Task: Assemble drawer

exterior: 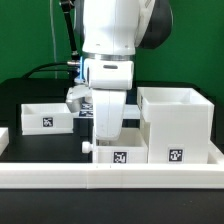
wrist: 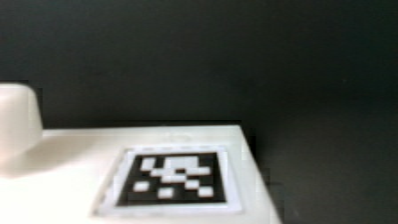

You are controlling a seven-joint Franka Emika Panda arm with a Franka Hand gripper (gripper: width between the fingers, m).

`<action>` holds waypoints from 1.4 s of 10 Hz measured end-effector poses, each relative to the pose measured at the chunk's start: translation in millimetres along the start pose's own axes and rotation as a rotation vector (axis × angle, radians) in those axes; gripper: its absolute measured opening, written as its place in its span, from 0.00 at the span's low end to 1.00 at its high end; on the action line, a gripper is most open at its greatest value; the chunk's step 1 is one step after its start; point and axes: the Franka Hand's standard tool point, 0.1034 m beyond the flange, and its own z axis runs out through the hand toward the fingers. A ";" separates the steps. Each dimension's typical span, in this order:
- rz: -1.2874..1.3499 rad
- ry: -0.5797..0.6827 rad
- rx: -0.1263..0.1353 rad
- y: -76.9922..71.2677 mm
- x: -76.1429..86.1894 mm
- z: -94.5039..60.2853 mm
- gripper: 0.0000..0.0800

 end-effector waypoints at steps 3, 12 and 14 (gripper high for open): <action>0.023 0.003 0.000 0.6 10.2 -0.5 0.05; 0.035 0.004 -0.002 0.5 14.3 0.1 0.05; 0.036 0.008 -0.024 2.4 16.2 -0.1 0.05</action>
Offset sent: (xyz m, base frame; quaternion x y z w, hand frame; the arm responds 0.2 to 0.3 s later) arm 0.0041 0.0161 0.0010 -0.0050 -0.0045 0.0051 1.0000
